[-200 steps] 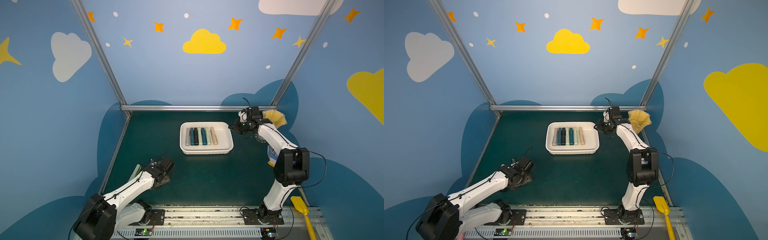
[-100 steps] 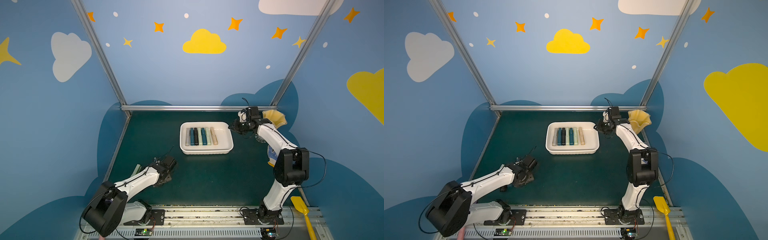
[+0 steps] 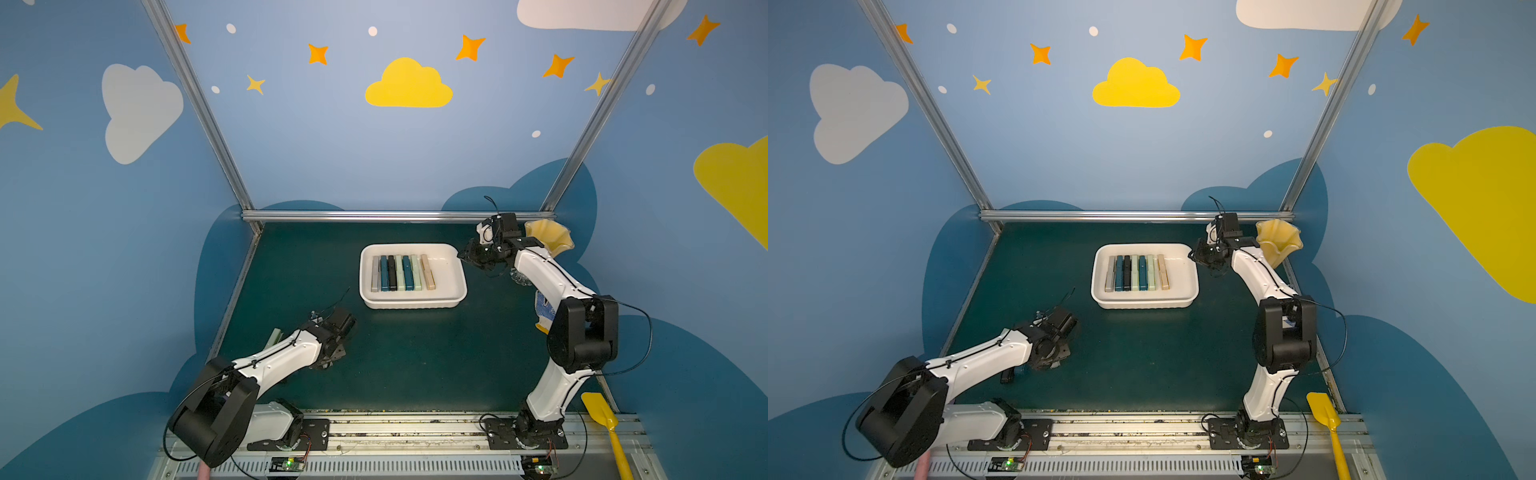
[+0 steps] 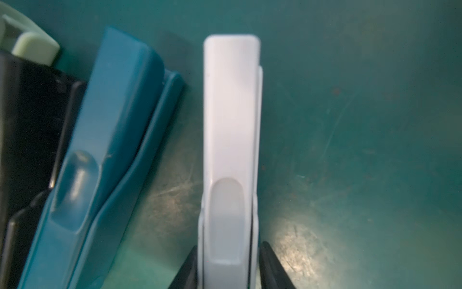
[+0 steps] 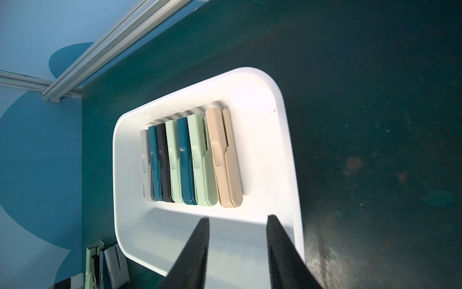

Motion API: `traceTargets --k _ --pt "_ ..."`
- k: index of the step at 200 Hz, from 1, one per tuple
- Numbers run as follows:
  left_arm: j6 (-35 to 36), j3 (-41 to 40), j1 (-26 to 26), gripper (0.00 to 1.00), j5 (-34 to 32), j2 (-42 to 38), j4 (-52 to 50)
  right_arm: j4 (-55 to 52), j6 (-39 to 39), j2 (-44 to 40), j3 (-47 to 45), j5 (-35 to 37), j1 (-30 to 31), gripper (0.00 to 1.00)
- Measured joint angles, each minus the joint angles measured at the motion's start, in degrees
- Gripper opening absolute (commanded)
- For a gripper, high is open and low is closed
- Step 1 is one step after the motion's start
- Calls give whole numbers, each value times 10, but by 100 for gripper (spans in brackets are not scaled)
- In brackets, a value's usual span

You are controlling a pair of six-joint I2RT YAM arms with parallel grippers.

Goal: Put the pruning pliers into the storage box
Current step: Pick up the pruning pliers from the center of the board.

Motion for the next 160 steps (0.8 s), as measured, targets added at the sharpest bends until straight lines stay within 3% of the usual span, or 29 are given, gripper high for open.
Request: traceTargets --k 107,160 --pt "6 19 -21 26 -6 16 -3 -2 0 0 0 4 0 36" --pt "29 79 -32 25 -6 23 -19 -5 0 -1 0 8 0 36"
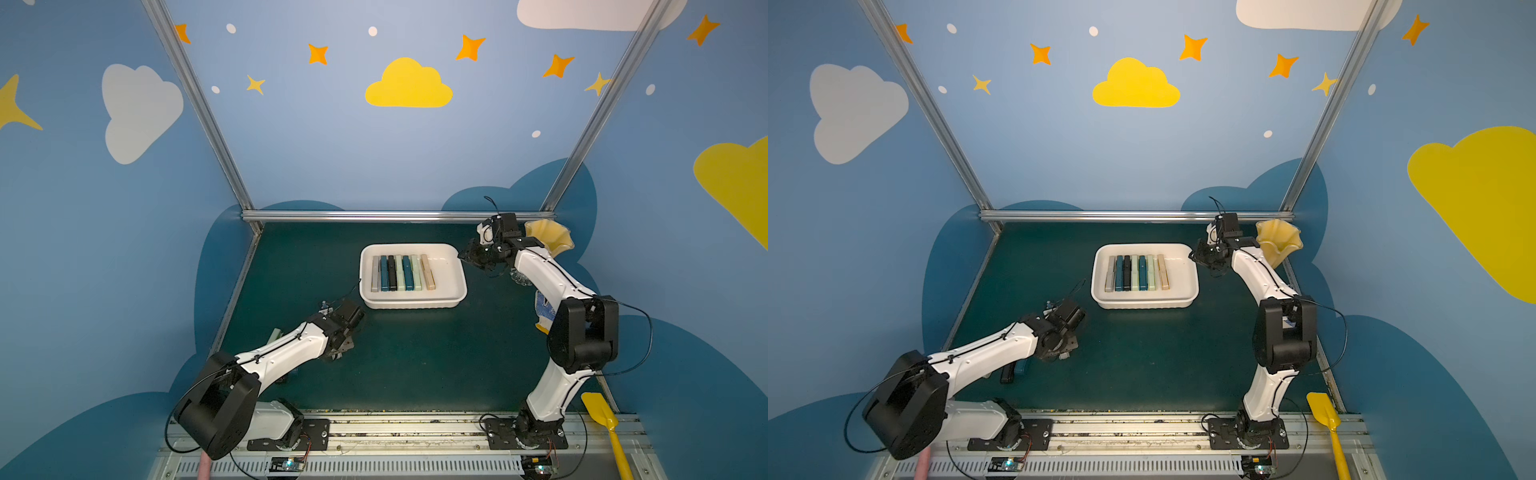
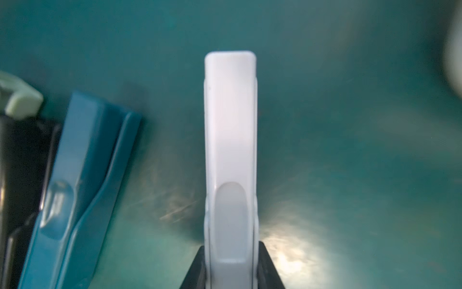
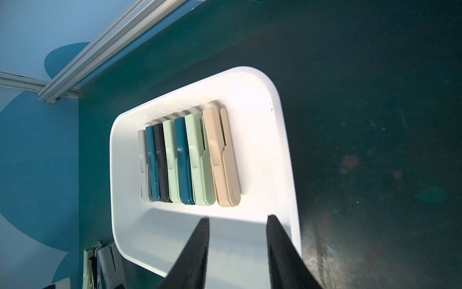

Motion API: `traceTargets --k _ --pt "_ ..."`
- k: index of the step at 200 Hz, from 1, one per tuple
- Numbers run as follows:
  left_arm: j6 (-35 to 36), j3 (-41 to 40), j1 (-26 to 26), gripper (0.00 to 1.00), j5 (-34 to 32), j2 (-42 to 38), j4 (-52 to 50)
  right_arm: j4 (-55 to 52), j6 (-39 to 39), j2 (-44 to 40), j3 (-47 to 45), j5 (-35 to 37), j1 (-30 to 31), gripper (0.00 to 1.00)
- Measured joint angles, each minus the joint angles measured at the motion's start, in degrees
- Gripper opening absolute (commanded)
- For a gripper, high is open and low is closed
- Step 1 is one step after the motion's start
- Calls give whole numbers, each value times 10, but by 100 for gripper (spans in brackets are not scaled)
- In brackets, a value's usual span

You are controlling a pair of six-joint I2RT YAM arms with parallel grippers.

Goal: Put the pruning pliers into the storage box
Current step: Pick up the pruning pliers from the center of the board.

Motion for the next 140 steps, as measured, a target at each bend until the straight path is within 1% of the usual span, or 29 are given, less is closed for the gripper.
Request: traceTargets --k 31,49,69,89,111,140 --pt "28 63 -5 26 -1 2 -21 -3 0 -3 -2 4 0 36" --pt "57 127 -7 27 -3 13 -38 -4 0 -10 -7 7 -3 36" --pt "92 214 -8 27 -2 43 -47 -5 0 -23 -14 7 -7 36" --pt "127 304 -8 28 9 93 -55 -6 -1 -38 -19 10 -14 36" --pt "162 407 -11 27 27 166 -64 -8 -2 -58 -31 13 -26 36" --pt "186 520 -24 28 53 261 -68 -8 -2 -87 -53 16 -46 37"
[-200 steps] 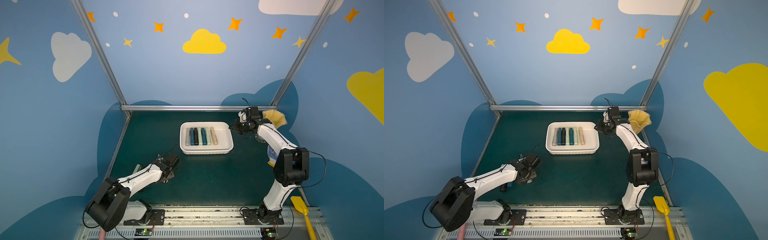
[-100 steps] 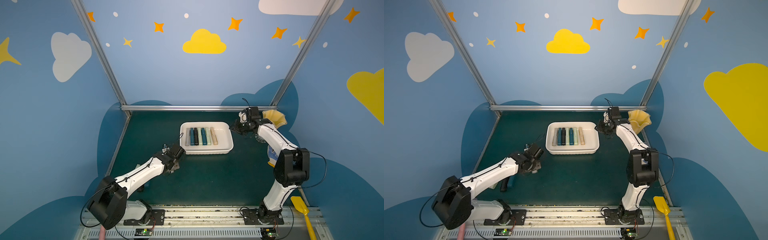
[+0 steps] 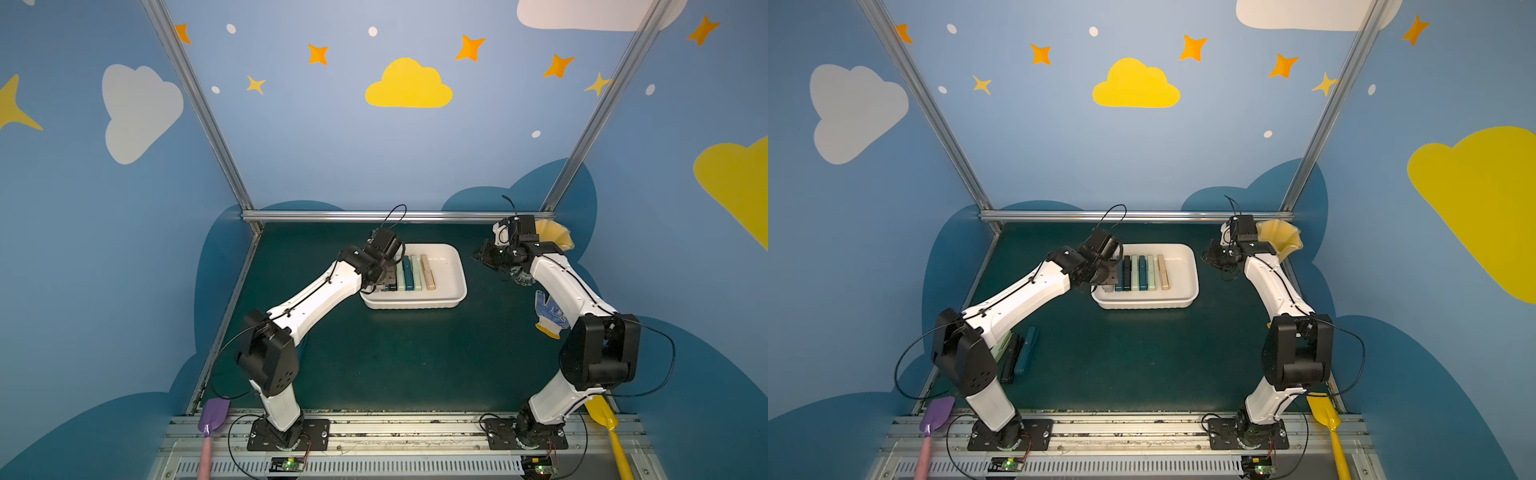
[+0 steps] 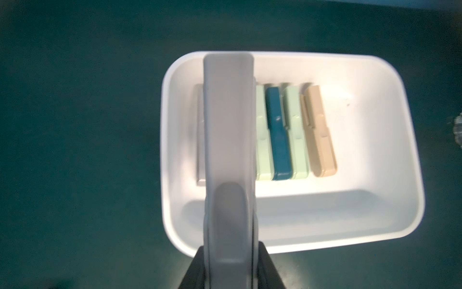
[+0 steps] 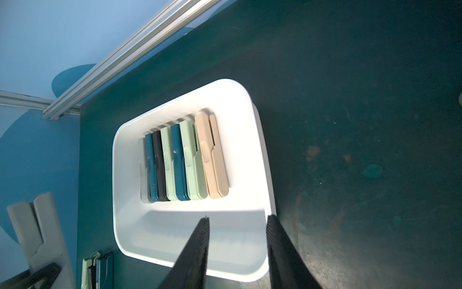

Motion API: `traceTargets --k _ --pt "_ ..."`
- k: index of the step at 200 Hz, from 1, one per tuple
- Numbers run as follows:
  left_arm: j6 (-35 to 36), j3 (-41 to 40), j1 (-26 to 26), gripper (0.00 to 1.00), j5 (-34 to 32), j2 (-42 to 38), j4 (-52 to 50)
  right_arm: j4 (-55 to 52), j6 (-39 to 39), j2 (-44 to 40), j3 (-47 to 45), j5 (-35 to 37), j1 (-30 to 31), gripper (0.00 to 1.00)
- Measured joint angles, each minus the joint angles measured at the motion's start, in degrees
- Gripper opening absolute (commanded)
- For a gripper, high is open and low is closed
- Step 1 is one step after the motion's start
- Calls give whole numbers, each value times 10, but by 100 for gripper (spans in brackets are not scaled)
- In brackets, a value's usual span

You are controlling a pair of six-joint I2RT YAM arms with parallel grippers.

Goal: Put the pruning pliers into the storage box
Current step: Pick up the pruning pliers from the center of the board, then place the pruning pliers in the storage box.

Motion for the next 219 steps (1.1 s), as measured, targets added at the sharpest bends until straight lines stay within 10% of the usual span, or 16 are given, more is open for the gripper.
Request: traceTargets --k 121,219 --pt "-35 461 -79 32 70 354 -33 10 9 -30 -52 -11 -51 36" --pt "-97 489 -113 31 47 401 -29 18 7 -57 -72 -33 -62 38"
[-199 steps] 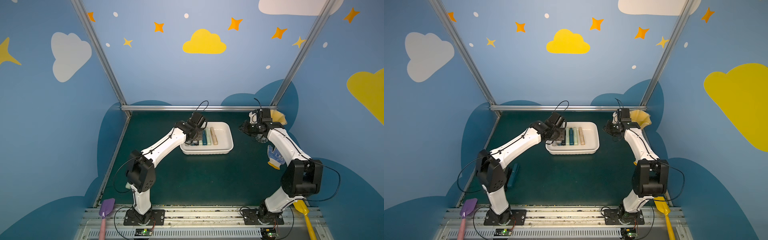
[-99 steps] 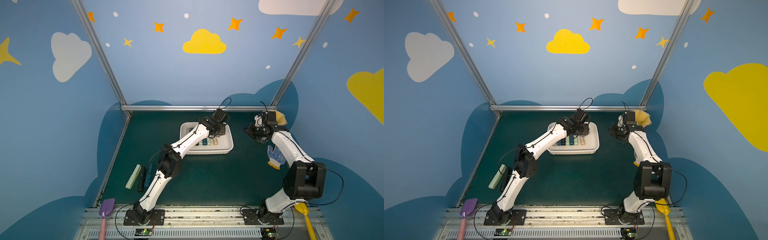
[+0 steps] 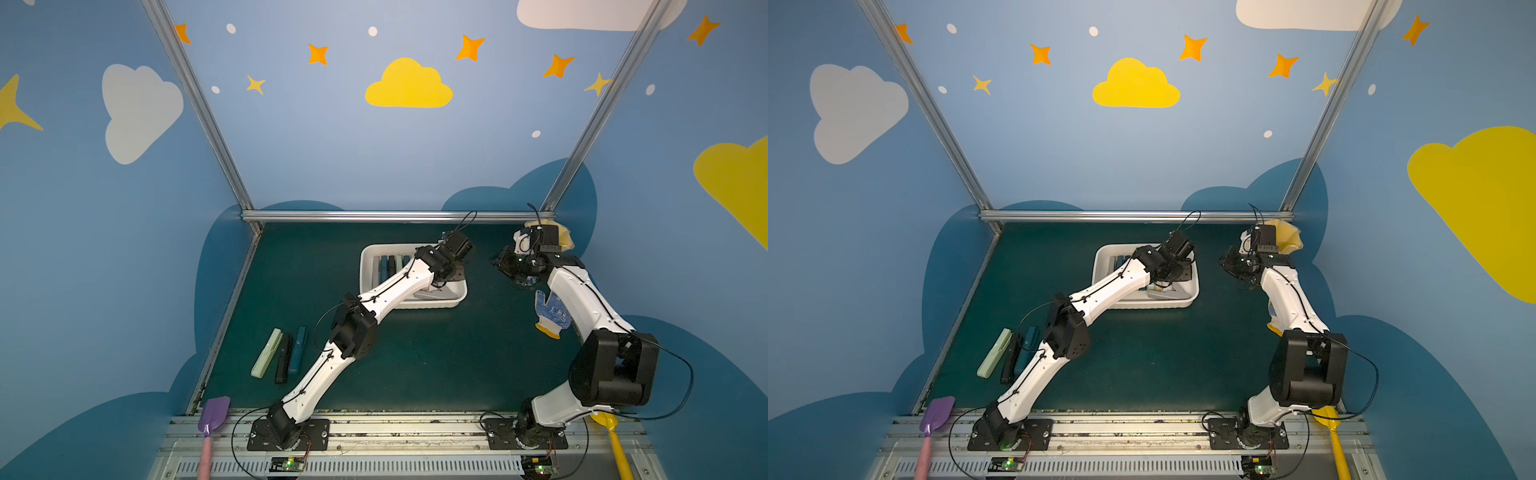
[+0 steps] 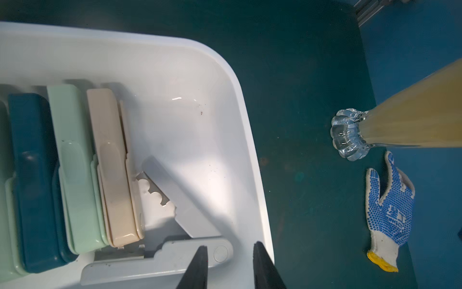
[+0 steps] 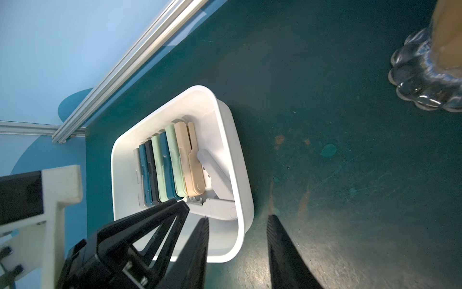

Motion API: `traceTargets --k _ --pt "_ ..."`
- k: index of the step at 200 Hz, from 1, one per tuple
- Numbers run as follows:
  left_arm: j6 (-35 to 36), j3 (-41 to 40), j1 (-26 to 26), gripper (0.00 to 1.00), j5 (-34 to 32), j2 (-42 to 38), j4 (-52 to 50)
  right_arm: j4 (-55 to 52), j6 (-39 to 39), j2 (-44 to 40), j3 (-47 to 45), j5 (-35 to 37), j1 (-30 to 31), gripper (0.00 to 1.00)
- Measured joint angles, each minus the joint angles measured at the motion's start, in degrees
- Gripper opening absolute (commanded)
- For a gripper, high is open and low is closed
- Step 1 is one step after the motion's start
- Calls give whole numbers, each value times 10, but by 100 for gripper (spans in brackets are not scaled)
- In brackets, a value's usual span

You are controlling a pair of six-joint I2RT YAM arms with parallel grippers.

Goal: Put the pruning pliers into the storage box
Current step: Place the pruning pliers in the storage box, then adjust the pruning pliers in the storage box.

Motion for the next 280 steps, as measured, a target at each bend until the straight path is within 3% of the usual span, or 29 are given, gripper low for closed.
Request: traceTargets --k 40,69,124,151,197,280 --pt "31 -11 17 35 -25 -38 -1 -45 -48 17 40 -9 24 47" --pt "74 -89 42 44 -38 -144 17 -116 -130 70 134 6 83 57" --pt "120 -443 169 58 -37 -444 156 -255 -306 187 217 62 180 68" --pt "123 -600 254 59 -22 -526 216 -298 -391 228 247 94 186 72" --pt "111 -701 343 61 46 -513 267 -317 -516 277 273 121 197 74" --pt "91 -669 373 61 163 -406 301 -323 -636 377 341 164 237 74"
